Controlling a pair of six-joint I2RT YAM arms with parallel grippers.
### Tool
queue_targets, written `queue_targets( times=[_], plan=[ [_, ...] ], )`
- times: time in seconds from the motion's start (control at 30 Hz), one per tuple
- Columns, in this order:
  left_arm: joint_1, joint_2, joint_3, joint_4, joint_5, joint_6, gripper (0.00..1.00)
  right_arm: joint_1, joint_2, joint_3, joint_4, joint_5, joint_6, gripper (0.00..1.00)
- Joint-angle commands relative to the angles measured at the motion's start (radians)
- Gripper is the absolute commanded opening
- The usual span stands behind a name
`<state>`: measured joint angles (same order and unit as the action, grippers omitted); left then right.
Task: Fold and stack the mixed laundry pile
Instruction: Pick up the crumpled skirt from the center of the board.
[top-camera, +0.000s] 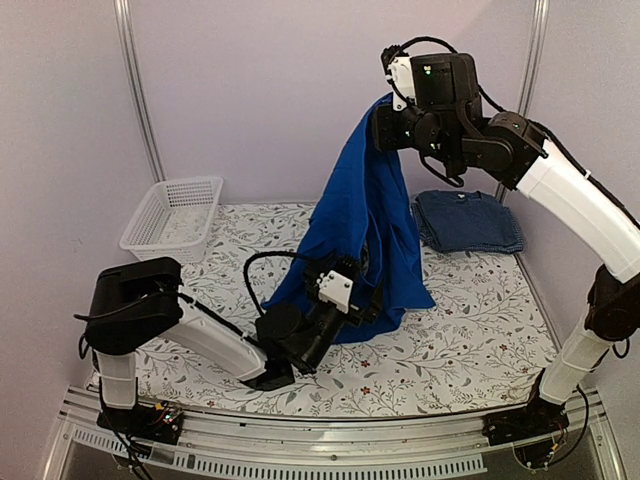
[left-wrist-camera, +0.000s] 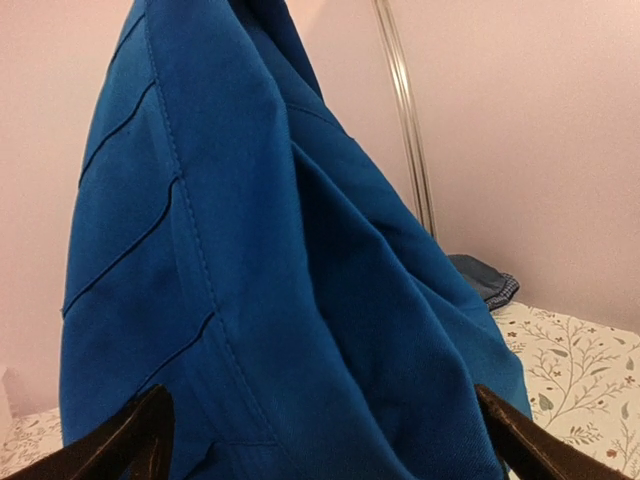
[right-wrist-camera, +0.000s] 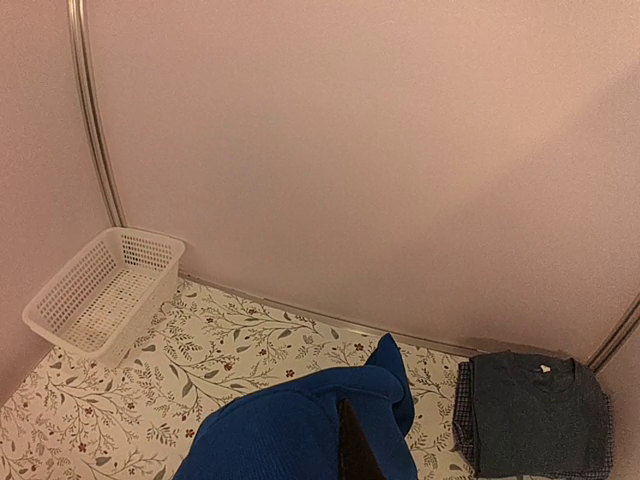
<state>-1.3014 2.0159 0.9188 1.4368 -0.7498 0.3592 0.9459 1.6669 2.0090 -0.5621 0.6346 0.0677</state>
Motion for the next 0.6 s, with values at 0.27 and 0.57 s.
queue_targets(
  times=[0.27, 0.57],
  plan=[
    [0.049, -0.047, -0.048, 0.129, -0.152, 0.112, 0.75, -0.014, -0.044, 0.018, 0.063, 0.081, 0.014, 0.0],
    [0.11, -0.301, -0.216, 0.088, -0.021, 0.066, 0.05, -0.078, -0.154, -0.139, 0.06, -0.008, 0.064, 0.0]
  ],
)
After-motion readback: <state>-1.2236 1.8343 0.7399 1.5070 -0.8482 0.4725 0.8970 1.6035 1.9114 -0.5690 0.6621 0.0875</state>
